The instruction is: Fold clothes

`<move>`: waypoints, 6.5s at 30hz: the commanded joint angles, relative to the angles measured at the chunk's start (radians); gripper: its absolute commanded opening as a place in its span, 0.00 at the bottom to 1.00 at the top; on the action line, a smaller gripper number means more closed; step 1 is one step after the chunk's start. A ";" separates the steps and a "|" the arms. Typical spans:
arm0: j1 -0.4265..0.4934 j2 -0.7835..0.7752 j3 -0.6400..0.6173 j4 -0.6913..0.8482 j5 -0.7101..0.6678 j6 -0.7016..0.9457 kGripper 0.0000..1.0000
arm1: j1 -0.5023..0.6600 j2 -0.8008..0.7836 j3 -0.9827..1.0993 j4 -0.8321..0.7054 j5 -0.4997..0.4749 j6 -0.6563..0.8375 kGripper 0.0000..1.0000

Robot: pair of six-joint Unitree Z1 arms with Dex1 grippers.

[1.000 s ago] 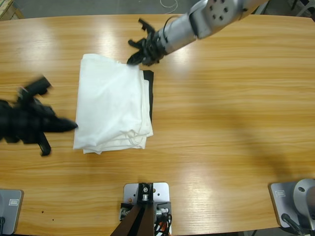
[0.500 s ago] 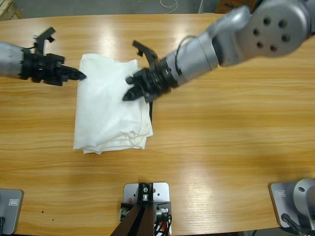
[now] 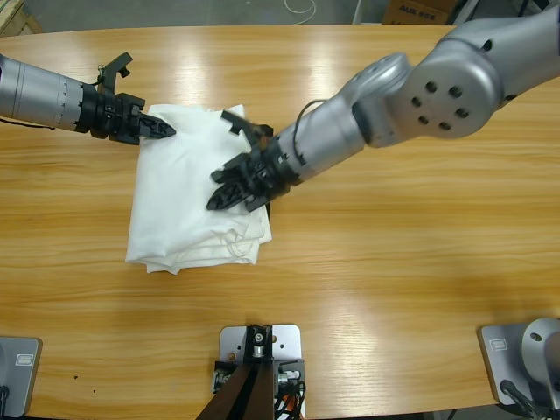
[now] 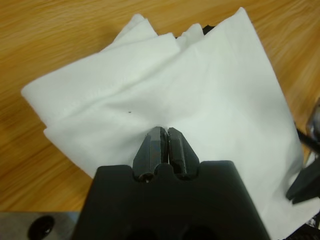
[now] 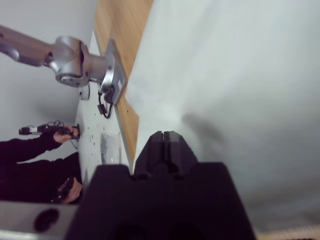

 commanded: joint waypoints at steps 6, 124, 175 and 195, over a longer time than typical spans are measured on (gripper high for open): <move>0.022 0.110 -0.001 -0.034 -0.012 0.007 0.00 | 0.033 0.136 0.128 -0.111 -0.001 0.042 0.00; -0.501 0.125 -0.581 0.829 0.635 1.022 1.00 | -0.247 -0.628 0.072 0.736 -0.773 -0.283 1.00; 0.322 0.573 -1.801 1.342 0.427 0.164 0.89 | -0.334 -0.516 0.099 0.636 -0.698 -0.300 1.00; 0.219 -0.676 -0.170 1.070 0.345 0.044 0.89 | -0.337 -0.723 0.116 1.085 -0.930 -0.249 1.00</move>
